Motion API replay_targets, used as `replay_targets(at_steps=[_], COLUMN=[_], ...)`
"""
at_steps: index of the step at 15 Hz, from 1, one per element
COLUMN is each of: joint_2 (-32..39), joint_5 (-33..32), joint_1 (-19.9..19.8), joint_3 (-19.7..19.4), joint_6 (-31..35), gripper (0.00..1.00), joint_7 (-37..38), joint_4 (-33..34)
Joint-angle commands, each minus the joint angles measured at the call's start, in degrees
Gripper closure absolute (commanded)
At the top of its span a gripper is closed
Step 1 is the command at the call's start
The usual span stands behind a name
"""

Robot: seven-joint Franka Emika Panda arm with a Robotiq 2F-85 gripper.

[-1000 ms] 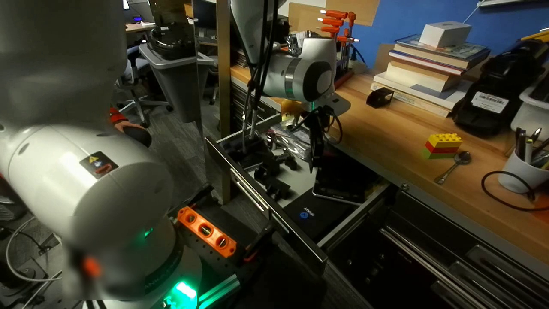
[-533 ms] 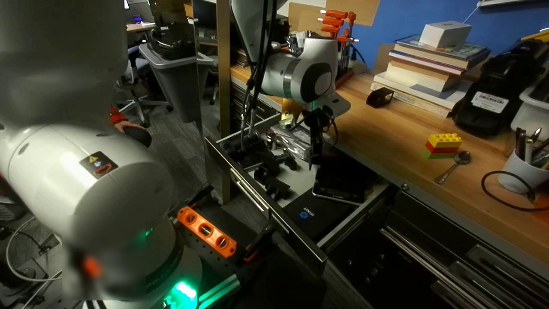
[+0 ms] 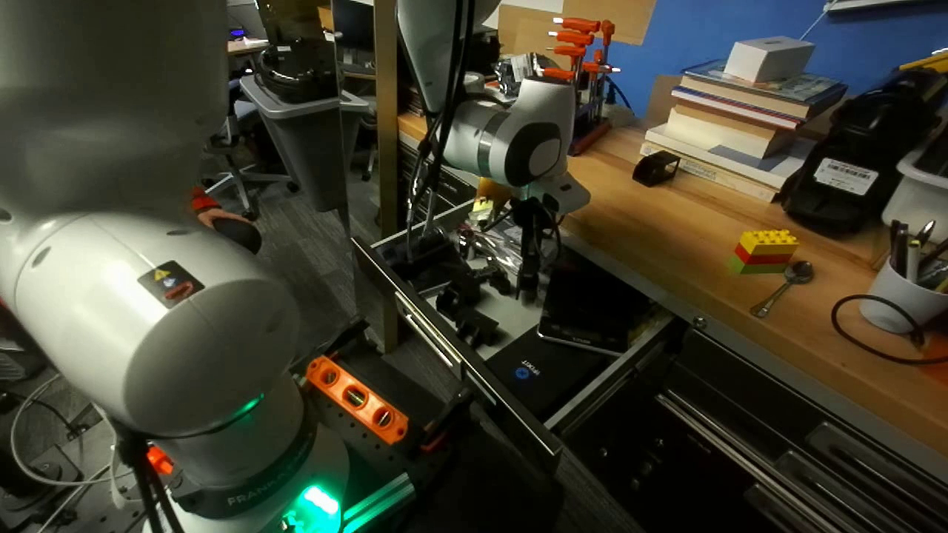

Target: Put the black objects in the drawer and close it

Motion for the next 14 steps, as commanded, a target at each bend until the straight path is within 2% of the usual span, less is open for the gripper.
replay_targets(at_steps=[1, 4, 5, 6, 8, 12, 14], joint_2=[0.9, 1.36, 1.29, 1.07, 0.29, -1.99, -3.86], joint_5=[1.38, 1.69, 1.75, 1.24, 0.14, -2.74, -6.27], joint_1=[0.79, 0.67, 0.68, 1.08, 1.92, 4.56, 6.41], joint_3=[-0.8, -0.82, -0.83, -1.19, -2.05, -4.62, -6.1], joint_6=[1.44, 1.72, 1.67, 1.5, 0.57, -1.33, -3.41], gripper=[0.78, 0.78, 0.51, 0.29, 0.26, 0.01, 0.0], joint_7=[1.37, 1.55, 1.64, 2.23, 3.4, 6.81, 8.92], joint_4=[-0.17, 0.1, 0.16, 0.19, 0.11, -0.17, 0.57])
